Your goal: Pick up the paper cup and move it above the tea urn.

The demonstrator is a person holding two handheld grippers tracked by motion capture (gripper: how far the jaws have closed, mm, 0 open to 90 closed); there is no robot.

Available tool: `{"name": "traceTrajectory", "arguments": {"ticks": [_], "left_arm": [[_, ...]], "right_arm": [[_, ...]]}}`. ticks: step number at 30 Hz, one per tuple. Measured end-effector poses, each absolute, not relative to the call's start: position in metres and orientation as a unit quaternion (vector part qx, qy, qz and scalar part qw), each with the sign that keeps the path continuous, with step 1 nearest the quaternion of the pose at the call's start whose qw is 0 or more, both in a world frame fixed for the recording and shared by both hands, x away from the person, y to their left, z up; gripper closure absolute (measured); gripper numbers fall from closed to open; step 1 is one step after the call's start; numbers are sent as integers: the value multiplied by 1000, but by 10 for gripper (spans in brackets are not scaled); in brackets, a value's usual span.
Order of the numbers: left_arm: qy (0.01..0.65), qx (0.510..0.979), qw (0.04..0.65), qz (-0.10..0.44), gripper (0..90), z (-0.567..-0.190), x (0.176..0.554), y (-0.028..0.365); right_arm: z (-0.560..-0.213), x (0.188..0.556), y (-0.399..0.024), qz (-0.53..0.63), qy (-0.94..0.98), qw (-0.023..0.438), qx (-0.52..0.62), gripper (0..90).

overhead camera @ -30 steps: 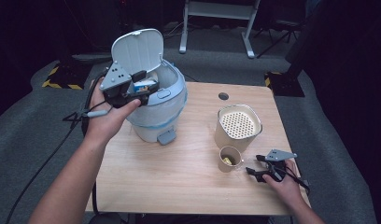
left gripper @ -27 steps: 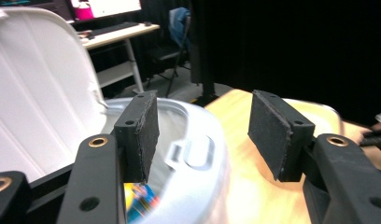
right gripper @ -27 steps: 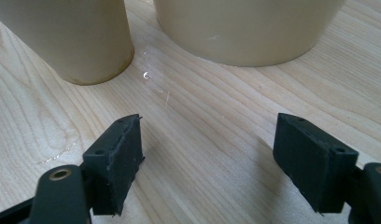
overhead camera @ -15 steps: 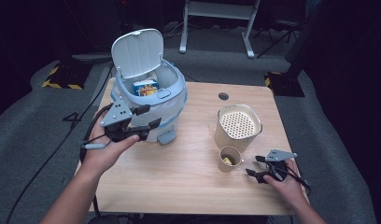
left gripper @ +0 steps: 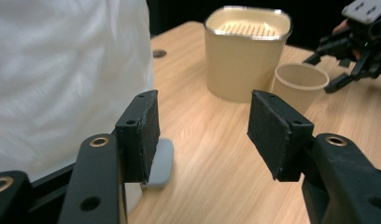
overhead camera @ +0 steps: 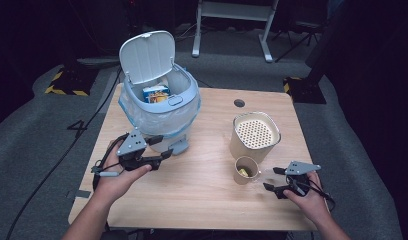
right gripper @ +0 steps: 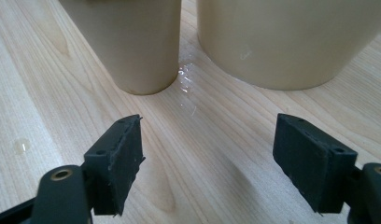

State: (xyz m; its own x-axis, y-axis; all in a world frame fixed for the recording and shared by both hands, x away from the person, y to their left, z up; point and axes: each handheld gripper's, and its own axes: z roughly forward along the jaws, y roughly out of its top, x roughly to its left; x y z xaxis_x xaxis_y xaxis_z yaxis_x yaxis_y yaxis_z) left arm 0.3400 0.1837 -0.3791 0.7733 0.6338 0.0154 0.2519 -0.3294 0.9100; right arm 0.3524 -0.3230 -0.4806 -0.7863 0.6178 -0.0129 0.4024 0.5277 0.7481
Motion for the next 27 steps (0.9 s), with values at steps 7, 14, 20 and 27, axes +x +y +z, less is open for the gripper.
{"name": "traceTrajectory", "arguments": {"ticks": [7, 14, 20, 27], "left_arm": [[297, 804, 484, 175, 442, -412, 342, 183], [322, 812, 460, 157, 442, -444, 346, 184], [340, 819, 440, 140, 440, -467, 350, 186], [349, 830, 416, 128, 431, -485, 352, 186]], "right_arm": [[-476, 348, -318, 391, 865, 136, 285, 246], [-472, 345, -313, 408, 857, 135, 285, 220], [-467, 341, -303, 430, 852, 139, 265, 191], [-468, 346, -293, 447, 846, 128, 262, 168]]}}
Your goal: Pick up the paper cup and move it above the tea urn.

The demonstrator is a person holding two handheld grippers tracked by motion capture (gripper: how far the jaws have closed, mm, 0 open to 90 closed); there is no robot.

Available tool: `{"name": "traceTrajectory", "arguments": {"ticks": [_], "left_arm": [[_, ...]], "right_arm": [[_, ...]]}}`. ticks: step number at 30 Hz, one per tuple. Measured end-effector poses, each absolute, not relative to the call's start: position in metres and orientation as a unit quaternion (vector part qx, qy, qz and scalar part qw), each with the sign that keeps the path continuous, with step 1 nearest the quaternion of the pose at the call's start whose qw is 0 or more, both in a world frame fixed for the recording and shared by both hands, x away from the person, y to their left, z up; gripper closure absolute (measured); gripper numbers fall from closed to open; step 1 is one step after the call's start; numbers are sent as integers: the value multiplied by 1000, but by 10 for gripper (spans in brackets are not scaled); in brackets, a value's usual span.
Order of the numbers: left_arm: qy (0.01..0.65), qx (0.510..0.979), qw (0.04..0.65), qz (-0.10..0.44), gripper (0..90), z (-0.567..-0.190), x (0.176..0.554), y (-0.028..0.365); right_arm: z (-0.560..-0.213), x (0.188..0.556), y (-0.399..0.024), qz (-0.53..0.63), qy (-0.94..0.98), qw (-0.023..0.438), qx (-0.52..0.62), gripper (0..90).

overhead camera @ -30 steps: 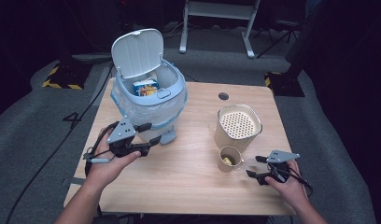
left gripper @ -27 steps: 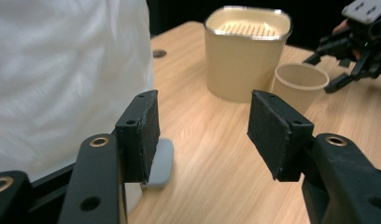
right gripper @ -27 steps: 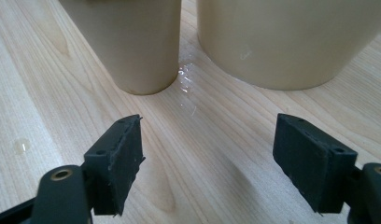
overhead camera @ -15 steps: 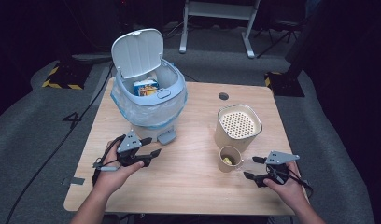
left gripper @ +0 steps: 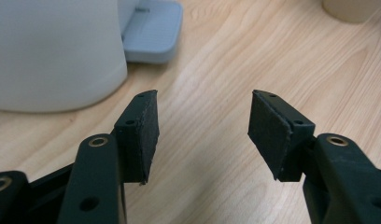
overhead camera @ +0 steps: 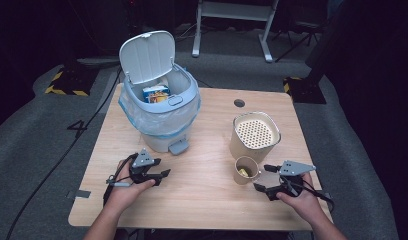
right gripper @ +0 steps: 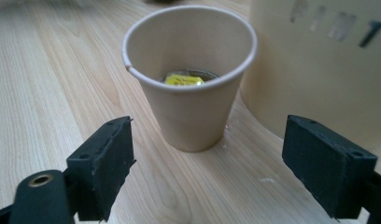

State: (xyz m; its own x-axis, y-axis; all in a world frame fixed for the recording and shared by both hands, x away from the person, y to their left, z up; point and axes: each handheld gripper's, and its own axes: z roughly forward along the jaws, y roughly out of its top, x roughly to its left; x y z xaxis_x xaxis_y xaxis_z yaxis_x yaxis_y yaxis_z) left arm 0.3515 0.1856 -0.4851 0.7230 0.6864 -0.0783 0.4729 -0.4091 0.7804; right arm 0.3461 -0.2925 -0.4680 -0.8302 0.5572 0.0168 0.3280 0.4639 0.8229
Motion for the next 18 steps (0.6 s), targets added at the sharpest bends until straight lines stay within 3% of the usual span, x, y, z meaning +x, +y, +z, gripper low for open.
{"name": "traceTrajectory", "arguments": {"ticks": [18], "left_arm": [[381, 840, 355, 149, 352, -503, 357, 177]], "right_arm": [[-481, 360, -266, 475, 835, 105, 256, 169]]}}
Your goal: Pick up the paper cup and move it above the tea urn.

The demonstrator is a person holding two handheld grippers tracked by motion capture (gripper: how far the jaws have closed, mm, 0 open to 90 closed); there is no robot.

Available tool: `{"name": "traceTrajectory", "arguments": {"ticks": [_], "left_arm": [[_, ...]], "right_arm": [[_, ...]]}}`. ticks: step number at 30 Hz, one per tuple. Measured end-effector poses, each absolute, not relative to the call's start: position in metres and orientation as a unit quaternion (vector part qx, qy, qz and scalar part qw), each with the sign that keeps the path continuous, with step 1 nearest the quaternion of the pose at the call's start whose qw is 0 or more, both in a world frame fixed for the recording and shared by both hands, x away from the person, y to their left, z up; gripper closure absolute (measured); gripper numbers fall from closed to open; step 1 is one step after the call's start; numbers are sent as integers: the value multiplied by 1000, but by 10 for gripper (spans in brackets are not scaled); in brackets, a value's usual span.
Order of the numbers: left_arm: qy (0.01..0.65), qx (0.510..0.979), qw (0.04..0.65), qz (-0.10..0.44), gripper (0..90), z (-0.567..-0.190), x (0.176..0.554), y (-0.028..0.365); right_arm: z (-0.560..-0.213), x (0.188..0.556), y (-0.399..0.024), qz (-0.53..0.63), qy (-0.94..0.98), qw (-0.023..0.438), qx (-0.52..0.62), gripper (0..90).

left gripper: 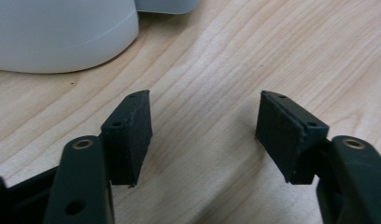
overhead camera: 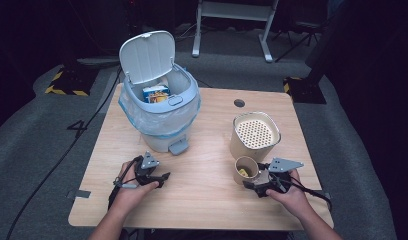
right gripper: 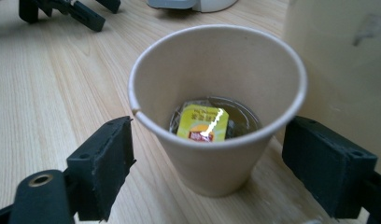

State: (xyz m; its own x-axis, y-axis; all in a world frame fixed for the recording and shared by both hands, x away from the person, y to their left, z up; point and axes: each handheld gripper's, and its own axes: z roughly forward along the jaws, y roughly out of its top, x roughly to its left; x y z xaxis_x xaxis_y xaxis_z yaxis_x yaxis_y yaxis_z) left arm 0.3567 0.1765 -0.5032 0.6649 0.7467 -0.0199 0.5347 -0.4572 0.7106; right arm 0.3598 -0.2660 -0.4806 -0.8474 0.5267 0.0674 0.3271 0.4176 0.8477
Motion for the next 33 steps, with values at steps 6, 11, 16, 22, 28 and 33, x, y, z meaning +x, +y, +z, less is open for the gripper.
{"name": "traceTrajectory", "arguments": {"ticks": [6, 11, 16, 22, 28, 33], "left_arm": [[389, 837, 354, 150, 320, -503, 358, 175], [389, 837, 354, 150, 319, -503, 358, 175], [389, 837, 354, 150, 319, -503, 358, 175], [389, 837, 354, 149, 319, -503, 358, 175], [389, 837, 354, 150, 319, -503, 358, 175], [389, 837, 355, 149, 318, -503, 358, 175]], "right_arm": [[-487, 365, -259, 496, 826, 104, 246, 173], [-492, 369, -255, 498, 825, 102, 247, 192], [-496, 370, -252, 502, 823, 110, 242, 239], [-495, 370, -253, 500, 824, 116, 238, 294], [-489, 368, -256, 507, 824, 109, 230, 300], [-477, 366, -263, 516, 819, 105, 228, 300]]}}
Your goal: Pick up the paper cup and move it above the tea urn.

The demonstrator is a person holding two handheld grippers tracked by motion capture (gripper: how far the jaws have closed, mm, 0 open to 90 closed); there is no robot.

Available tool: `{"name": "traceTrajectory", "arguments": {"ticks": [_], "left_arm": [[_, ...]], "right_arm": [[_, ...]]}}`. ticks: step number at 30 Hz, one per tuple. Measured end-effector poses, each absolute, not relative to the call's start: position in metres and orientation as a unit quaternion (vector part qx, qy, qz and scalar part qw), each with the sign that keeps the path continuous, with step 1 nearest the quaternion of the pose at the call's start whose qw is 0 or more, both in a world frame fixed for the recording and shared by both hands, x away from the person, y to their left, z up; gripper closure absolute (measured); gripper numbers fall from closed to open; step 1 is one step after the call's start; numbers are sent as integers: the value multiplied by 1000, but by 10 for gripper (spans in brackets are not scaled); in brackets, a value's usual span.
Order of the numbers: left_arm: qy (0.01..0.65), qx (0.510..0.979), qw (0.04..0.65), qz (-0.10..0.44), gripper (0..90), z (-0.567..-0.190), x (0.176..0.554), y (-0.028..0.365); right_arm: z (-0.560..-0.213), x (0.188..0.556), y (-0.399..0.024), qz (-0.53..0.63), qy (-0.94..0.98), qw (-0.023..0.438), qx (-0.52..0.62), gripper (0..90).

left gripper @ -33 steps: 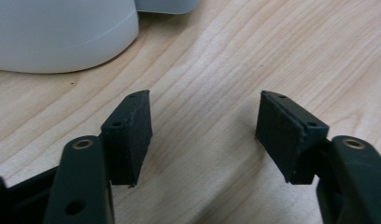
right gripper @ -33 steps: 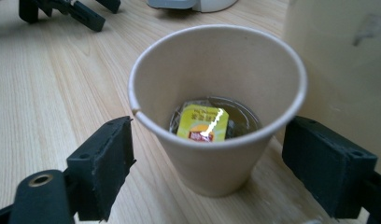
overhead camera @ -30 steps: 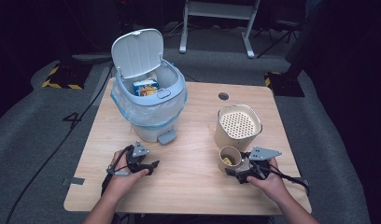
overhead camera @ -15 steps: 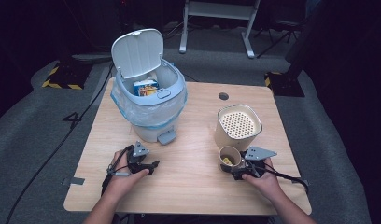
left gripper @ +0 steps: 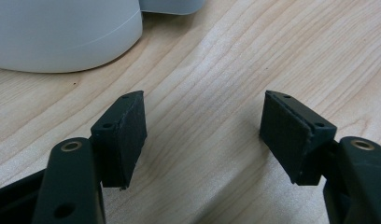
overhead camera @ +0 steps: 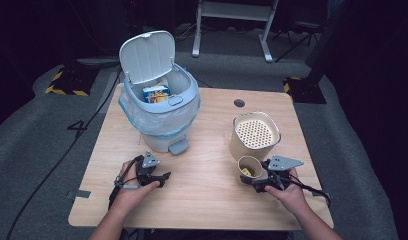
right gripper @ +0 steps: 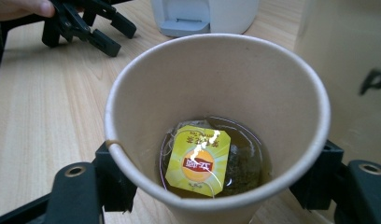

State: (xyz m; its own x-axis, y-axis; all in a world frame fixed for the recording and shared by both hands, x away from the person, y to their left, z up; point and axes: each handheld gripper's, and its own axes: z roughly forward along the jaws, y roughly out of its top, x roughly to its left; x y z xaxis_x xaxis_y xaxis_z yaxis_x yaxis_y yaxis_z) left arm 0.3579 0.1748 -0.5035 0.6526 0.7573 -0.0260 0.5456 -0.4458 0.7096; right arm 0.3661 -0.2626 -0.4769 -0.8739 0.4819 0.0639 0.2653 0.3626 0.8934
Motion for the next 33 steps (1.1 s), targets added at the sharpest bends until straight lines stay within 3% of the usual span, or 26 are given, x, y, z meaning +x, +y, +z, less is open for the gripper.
{"name": "traceTrajectory", "arguments": {"ticks": [33], "left_arm": [[389, 837, 354, 149, 313, -503, 358, 175]], "right_arm": [[-381, 366, -273, 507, 834, 107, 190, 306]]}}
